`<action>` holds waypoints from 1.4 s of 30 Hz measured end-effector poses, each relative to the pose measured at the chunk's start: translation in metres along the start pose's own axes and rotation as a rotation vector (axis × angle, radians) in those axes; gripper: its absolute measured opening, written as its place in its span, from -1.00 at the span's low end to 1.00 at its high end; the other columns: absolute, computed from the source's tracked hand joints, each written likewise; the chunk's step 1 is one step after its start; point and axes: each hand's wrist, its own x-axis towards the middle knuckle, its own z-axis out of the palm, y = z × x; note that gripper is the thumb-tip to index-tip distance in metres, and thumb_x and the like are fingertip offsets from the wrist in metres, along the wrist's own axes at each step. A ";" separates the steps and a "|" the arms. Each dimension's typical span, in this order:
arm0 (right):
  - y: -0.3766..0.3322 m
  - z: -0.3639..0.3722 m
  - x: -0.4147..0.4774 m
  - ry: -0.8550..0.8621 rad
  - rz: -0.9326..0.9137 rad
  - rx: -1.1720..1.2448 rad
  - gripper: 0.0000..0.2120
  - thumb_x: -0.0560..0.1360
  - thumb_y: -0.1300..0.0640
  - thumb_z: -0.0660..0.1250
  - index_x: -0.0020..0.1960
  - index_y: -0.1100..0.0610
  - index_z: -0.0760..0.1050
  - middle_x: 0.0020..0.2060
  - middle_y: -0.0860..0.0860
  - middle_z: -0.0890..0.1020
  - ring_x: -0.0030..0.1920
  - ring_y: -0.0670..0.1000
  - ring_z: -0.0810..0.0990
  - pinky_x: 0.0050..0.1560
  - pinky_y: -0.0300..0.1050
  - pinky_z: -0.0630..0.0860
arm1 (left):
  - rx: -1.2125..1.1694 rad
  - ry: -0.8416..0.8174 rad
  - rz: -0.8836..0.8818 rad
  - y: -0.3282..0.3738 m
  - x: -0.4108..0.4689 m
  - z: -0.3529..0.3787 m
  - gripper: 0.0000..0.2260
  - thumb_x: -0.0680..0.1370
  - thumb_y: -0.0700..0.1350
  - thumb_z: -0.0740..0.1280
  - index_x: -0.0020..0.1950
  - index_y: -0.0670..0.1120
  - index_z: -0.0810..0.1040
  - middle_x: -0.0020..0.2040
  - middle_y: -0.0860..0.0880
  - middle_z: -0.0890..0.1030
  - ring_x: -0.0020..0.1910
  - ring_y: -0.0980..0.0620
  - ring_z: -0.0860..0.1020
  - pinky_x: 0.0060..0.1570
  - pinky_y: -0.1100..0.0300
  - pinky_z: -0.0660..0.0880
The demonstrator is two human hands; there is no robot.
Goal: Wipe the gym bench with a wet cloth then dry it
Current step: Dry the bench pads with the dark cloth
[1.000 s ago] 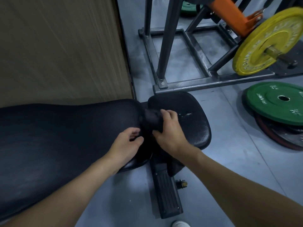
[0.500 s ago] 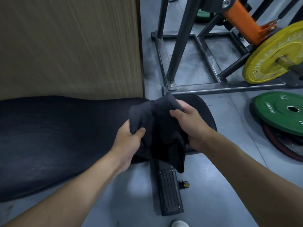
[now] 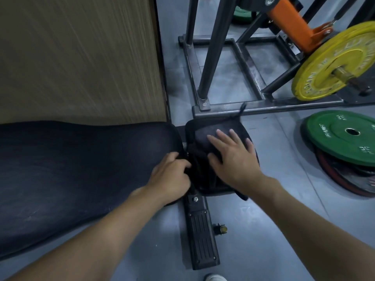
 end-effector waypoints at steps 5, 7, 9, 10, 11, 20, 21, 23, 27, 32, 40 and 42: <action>0.002 0.052 0.013 -0.071 -0.052 -0.276 -0.40 0.56 -0.37 -0.06 0.53 -0.34 -0.19 0.60 -0.02 -0.23 0.56 0.31 -0.21 0.38 0.51 0.01 | 0.265 -0.037 0.056 -0.029 0.013 0.006 -0.22 0.54 0.10 0.29 0.61 0.00 -0.11 0.62 -0.02 -0.17 0.57 -0.02 -0.29 0.51 -0.18 -0.19; 0.000 0.055 0.025 -0.039 -0.052 -0.311 -0.44 0.58 -0.33 -0.07 0.53 -0.34 -0.17 0.60 0.01 -0.21 0.55 0.34 -0.20 0.35 0.55 0.01 | 0.323 -0.062 0.059 -0.031 0.022 0.013 -0.04 0.45 0.27 0.34 0.60 -0.04 -0.18 0.61 0.00 -0.25 0.54 0.00 -0.36 0.49 -0.23 -0.24; 0.002 0.054 0.042 -0.011 -0.058 -0.308 -0.47 0.59 -0.32 -0.09 0.53 -0.34 -0.12 0.61 0.01 -0.17 0.55 0.34 -0.19 0.35 0.57 0.00 | 0.385 -0.062 0.056 -0.031 0.028 0.021 0.12 0.34 0.43 0.34 0.59 -0.07 -0.23 0.59 -0.03 -0.32 0.52 -0.04 -0.42 0.45 -0.31 -0.29; 0.003 0.052 0.054 -0.005 -0.049 -0.302 -0.47 0.59 -0.33 -0.11 0.54 -0.34 -0.09 0.61 0.00 -0.16 0.55 0.34 -0.18 0.35 0.57 0.00 | 0.422 -0.054 0.053 -0.030 0.030 0.026 0.18 0.29 0.48 0.33 0.59 -0.07 -0.25 0.58 -0.07 -0.35 0.50 -0.08 -0.45 0.42 -0.35 -0.30; 0.003 0.050 0.068 -0.001 -0.034 -0.296 -0.47 0.59 -0.33 -0.12 0.54 -0.33 -0.07 0.61 -0.01 -0.15 0.55 0.34 -0.18 0.34 0.57 0.00 | 0.464 -0.048 0.049 -0.028 0.030 0.030 0.22 0.25 0.52 0.31 0.58 -0.07 -0.27 0.57 -0.10 -0.38 0.49 -0.12 -0.48 0.39 -0.39 -0.30; -0.004 0.054 0.087 0.080 -0.086 -0.309 -0.50 0.59 -0.23 -0.03 0.52 -0.28 0.14 0.59 -0.01 0.05 0.53 0.35 -0.04 0.31 0.52 0.10 | 0.568 0.066 0.006 -0.029 0.036 0.051 0.25 0.21 0.61 0.19 0.57 -0.10 -0.30 0.56 -0.15 -0.38 0.47 -0.17 -0.51 0.34 -0.46 -0.27; -0.001 0.057 0.067 0.097 -0.119 -0.306 -0.51 0.58 -0.23 -0.02 0.51 -0.27 0.20 0.58 0.00 0.11 0.53 0.35 0.01 0.30 0.51 0.13 | 0.567 0.064 0.008 -0.029 0.036 0.051 0.25 0.20 0.61 0.19 0.57 -0.10 -0.30 0.56 -0.15 -0.38 0.47 -0.16 -0.51 0.35 -0.46 -0.27; 0.007 0.063 0.024 0.107 -0.163 -0.303 -0.52 0.58 -0.23 0.02 0.47 -0.24 0.29 0.55 0.02 0.21 0.51 0.36 0.11 0.27 0.51 0.19 | 0.565 0.063 0.012 -0.028 0.035 0.050 0.25 0.20 0.61 0.18 0.58 -0.10 -0.28 0.56 -0.15 -0.37 0.48 -0.16 -0.50 0.35 -0.46 -0.25; 0.033 0.066 -0.011 0.072 -0.191 -0.324 -0.54 0.58 -0.24 0.04 0.46 -0.26 0.31 0.53 0.04 0.27 0.49 0.36 0.18 0.25 0.51 0.24 | 0.560 0.060 0.016 -0.028 0.034 0.051 0.23 0.22 0.62 0.14 0.57 -0.10 -0.30 0.55 -0.15 -0.39 0.47 -0.15 -0.51 0.35 -0.45 -0.28; 0.046 0.050 0.052 0.155 0.148 -0.198 -0.54 0.54 -0.22 0.07 0.44 -0.35 0.22 0.54 -0.01 0.17 0.48 0.33 0.15 0.24 0.44 0.24 | 0.556 0.054 0.028 -0.033 0.035 0.051 0.22 0.23 0.62 0.11 0.54 -0.09 -0.39 0.53 -0.15 -0.44 0.43 -0.13 -0.56 0.34 -0.45 -0.31; -0.001 0.039 0.132 0.038 0.062 -0.244 -0.53 0.57 -0.20 0.00 0.48 -0.30 0.16 0.56 -0.01 0.06 0.49 0.38 0.00 0.32 0.54 0.05 | 0.634 0.064 0.002 -0.030 0.037 0.053 0.22 0.20 0.65 0.02 0.46 -0.12 -0.48 0.53 -0.16 -0.44 0.44 -0.16 -0.54 0.34 -0.45 -0.29; -0.001 0.047 0.108 0.073 -0.123 -0.279 -0.51 0.56 -0.21 0.00 0.49 -0.31 0.16 0.57 -0.03 0.07 0.52 0.35 -0.02 0.33 0.51 0.09 | 0.595 0.057 -0.003 -0.029 0.035 0.051 0.25 0.19 0.65 0.06 0.52 -0.11 -0.43 0.54 -0.14 -0.42 0.44 -0.13 -0.55 0.36 -0.42 -0.31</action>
